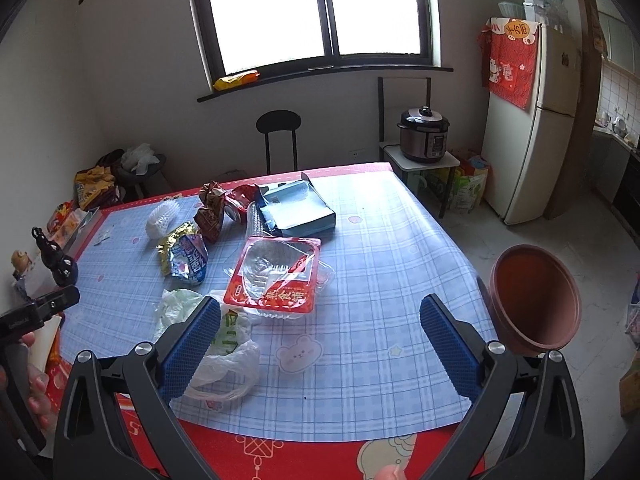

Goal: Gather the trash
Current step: 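Grasp the white plastic bag with the left gripper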

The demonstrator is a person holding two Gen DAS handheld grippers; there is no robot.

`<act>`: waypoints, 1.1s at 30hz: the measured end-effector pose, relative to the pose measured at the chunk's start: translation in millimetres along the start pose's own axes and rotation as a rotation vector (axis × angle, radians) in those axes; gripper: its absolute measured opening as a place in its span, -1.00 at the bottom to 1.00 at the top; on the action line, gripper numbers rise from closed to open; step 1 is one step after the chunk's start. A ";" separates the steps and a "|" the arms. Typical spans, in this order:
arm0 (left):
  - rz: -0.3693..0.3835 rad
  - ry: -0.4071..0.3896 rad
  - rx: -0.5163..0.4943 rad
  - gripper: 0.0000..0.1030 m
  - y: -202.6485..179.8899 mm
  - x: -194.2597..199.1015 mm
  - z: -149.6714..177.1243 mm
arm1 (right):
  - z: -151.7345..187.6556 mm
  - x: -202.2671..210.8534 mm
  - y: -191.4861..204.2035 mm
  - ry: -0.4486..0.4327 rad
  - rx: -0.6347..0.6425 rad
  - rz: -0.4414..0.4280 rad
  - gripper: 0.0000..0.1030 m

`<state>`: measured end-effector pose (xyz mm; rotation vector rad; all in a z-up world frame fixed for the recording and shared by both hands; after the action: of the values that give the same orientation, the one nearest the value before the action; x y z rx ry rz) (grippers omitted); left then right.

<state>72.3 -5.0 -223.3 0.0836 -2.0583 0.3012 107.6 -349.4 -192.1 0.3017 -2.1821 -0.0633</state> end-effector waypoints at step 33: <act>0.252 0.376 0.214 -0.40 -2.6 -182.2 23.5 | 34.6 -37.8 -29.6 0.182 -0.113 0.113 0.90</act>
<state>141.4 -25.6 -392.4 -0.0970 -1.6579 0.6427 106.7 -371.2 -247.1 0.1152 -2.0017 -0.0927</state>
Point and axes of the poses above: each gripper's, at about its wrist camera, not at the fingertips, and x roughly against the way its jaws point, y to its left, z to its underside, the point moved 8 cm from there along -x, roughly the way its jaws point, and after that the axes turned 10 degrees about y, right-handed, at the moved point
